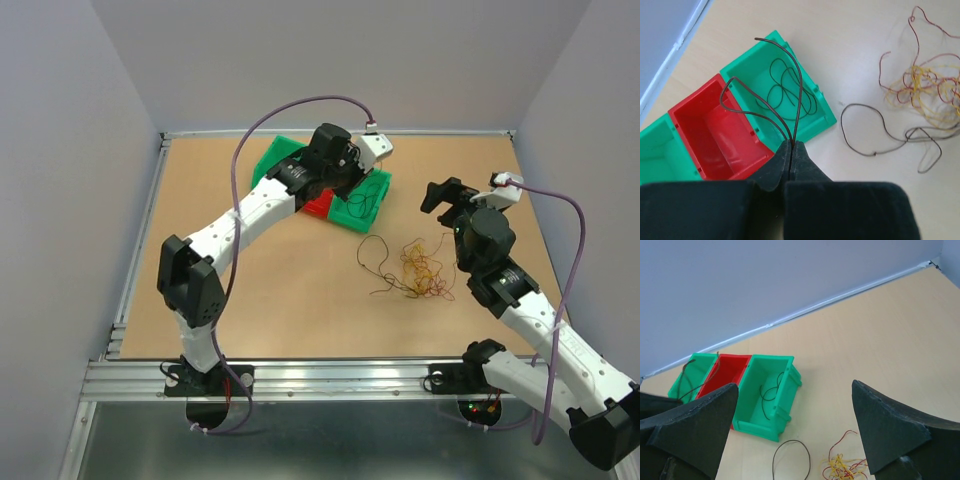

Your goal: Untangle the cables

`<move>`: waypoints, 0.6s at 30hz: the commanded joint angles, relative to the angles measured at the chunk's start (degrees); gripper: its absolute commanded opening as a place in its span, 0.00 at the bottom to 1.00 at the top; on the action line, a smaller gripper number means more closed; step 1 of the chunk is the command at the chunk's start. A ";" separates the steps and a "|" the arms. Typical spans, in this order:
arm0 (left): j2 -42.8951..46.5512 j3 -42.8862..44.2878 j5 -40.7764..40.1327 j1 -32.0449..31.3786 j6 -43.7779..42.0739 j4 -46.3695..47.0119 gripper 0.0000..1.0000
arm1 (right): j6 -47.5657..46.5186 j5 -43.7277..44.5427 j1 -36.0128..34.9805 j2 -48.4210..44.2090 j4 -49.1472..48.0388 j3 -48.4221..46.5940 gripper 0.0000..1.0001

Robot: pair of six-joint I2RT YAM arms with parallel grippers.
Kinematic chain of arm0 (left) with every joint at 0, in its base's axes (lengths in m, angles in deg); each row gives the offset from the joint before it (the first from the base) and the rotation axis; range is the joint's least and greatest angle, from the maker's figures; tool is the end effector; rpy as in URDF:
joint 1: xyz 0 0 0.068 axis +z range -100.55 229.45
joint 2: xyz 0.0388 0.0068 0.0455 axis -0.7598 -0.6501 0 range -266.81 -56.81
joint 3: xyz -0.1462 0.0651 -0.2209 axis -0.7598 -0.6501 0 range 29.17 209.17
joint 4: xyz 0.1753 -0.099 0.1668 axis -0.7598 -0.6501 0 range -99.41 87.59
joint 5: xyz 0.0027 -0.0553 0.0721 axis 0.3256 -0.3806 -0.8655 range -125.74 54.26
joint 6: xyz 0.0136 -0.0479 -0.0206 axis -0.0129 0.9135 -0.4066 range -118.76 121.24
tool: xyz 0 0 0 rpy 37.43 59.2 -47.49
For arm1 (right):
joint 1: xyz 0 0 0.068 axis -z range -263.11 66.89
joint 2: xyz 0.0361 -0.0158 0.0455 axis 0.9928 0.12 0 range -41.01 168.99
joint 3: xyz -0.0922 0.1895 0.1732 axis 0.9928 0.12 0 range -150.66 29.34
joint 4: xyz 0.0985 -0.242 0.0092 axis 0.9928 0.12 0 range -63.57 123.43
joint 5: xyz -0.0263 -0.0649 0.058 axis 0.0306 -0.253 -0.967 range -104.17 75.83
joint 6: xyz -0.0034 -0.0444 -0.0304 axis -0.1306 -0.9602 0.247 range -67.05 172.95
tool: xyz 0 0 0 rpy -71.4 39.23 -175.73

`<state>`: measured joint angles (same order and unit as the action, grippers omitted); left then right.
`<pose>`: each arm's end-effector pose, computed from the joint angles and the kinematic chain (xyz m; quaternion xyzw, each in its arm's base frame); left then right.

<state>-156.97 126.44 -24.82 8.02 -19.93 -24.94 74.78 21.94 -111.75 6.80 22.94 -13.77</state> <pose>0.3050 -0.2781 0.3742 0.4806 0.6926 -0.1727 0.5094 0.1808 0.0749 0.3466 0.1762 0.6910 0.0832 0.6961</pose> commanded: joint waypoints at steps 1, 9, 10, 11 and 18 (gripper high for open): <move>-7.05 6.07 -1.26 1.96 5.33 -0.26 0.00 | -0.64 1.41 -0.27 -0.79 -2.49 0.66 1.00; -12.95 4.60 4.55 6.89 15.27 15.48 0.00 | -0.73 1.67 -0.27 -2.99 -2.49 1.63 1.00; -13.74 4.59 4.55 7.06 15.63 17.49 0.00 | -0.90 1.67 -0.27 -2.90 -2.49 1.63 1.00; -14.53 4.59 4.64 7.06 16.07 18.12 0.00 | -0.82 1.85 -0.36 -2.99 -2.49 1.54 1.00; -25.51 7.75 9.38 7.07 18.27 19.71 0.00 | -0.38 1.76 -0.27 -2.37 -2.49 1.36 1.00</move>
<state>-177.28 131.47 -19.49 15.89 -4.06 -8.15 74.78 22.29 -111.75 4.49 22.94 -13.00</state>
